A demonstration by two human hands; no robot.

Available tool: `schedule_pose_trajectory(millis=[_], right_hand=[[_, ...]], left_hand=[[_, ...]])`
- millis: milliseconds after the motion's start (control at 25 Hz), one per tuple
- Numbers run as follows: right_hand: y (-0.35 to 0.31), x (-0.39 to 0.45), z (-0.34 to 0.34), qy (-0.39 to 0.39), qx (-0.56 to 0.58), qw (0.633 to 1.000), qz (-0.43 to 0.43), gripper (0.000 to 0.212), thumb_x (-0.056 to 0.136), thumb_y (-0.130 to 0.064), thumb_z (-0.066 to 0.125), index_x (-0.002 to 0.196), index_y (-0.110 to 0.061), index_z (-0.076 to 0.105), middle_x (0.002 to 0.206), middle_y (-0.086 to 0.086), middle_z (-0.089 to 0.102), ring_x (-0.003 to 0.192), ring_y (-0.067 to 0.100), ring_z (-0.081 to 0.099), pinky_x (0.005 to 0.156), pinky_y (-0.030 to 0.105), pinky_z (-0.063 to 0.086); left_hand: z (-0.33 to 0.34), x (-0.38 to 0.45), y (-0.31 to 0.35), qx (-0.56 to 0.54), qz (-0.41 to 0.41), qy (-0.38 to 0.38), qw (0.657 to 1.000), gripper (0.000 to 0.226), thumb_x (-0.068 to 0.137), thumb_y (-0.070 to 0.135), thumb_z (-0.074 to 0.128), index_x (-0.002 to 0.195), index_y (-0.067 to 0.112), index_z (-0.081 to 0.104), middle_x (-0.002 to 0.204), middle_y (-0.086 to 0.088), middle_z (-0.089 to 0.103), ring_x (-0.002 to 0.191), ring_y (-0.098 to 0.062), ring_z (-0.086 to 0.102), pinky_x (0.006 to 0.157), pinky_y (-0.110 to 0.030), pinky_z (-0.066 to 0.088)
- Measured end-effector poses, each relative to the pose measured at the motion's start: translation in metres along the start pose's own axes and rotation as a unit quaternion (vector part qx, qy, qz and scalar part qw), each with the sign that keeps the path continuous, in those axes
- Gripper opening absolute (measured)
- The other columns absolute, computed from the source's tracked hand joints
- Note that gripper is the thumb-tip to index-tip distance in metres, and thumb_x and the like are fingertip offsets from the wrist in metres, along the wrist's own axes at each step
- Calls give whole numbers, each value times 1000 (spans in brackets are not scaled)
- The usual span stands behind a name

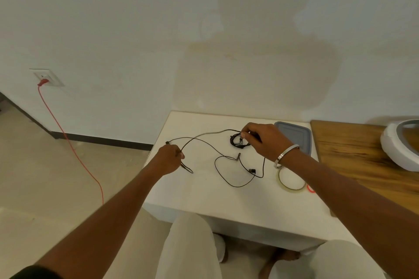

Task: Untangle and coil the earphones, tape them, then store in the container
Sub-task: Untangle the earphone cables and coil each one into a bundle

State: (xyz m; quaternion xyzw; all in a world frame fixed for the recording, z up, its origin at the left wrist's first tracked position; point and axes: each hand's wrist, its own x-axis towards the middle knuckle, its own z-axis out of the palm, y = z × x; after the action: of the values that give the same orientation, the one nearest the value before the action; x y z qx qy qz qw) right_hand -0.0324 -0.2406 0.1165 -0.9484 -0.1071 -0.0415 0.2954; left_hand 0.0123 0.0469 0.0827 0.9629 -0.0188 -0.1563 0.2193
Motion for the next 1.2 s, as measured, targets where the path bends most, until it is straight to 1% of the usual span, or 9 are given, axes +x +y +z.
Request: schedule_pose_trajectory(millis=[80,200,280,360,440,600,760,1000,1200], right_hand=[[-5,3,1,-1,8,1000,-8,18,95,-27,49,97,-17,64,69,-9,60,61,5,53,58,18,39],[-10,6,4,-9,15,999,-27,17,95,-27,49,96,-19,64,73,-3,65,64,11,57,63,26,47],[-14,8,6,-14,11,999,-38,17,95,-28,49,95,-21,64,71,-2,65,63,11,56,63,27,48],[-17,10,7,-12,9,999,-49,17,95,-28,49,95,-20,64,70,-2,64,61,11,55,62,29,48],[-19,12,8,-11,15,998,-57,17,94,-26,50,95,-17,64,69,-2,62,61,12,53,61,31,47],[-17,11,6,-14,21,999,-49,18,95,-28,49,93,-18,64,67,-2,62,61,13,55,60,31,47],[-8,9,-1,-11,39,999,-15,18,95,-27,51,94,-17,65,72,-10,62,64,4,56,61,21,44],[14,2,-12,-8,1,1000,12,17,93,-31,54,96,-19,65,71,-10,61,57,2,51,55,13,35],[15,4,-18,8,10,1000,9,12,90,-29,58,93,-21,67,69,-18,57,56,1,50,59,16,39]], left_hand=[[3,-1,10,14,-12,-32,999,27,96,13,49,119,4,59,127,-14,58,113,-25,57,86,-26,44],[2,-7,38,102,-39,-74,991,81,90,16,61,151,6,8,156,-20,13,143,-36,22,111,-41,30],[-3,-16,63,20,67,-82,994,104,86,23,70,152,13,-10,161,-12,-4,148,-31,4,117,-43,17],[-6,-24,85,-84,227,-61,968,86,86,30,70,153,20,16,156,-2,26,141,-15,29,115,-32,27],[-9,-25,98,-127,290,-36,948,44,93,29,61,135,19,51,122,5,62,106,-5,61,91,-20,46],[-15,-20,98,-91,299,36,949,22,97,20,54,110,12,70,83,-2,72,70,-4,63,64,-11,43],[-29,-11,73,-121,262,157,945,20,97,13,52,97,10,71,74,-2,67,60,8,54,58,-5,37],[-42,6,22,-148,144,233,950,21,99,13,47,95,12,68,70,-2,59,59,-9,53,59,-21,44],[-31,12,10,-98,39,185,977,20,98,12,45,100,13,65,97,-8,67,78,-20,60,70,-32,48]])
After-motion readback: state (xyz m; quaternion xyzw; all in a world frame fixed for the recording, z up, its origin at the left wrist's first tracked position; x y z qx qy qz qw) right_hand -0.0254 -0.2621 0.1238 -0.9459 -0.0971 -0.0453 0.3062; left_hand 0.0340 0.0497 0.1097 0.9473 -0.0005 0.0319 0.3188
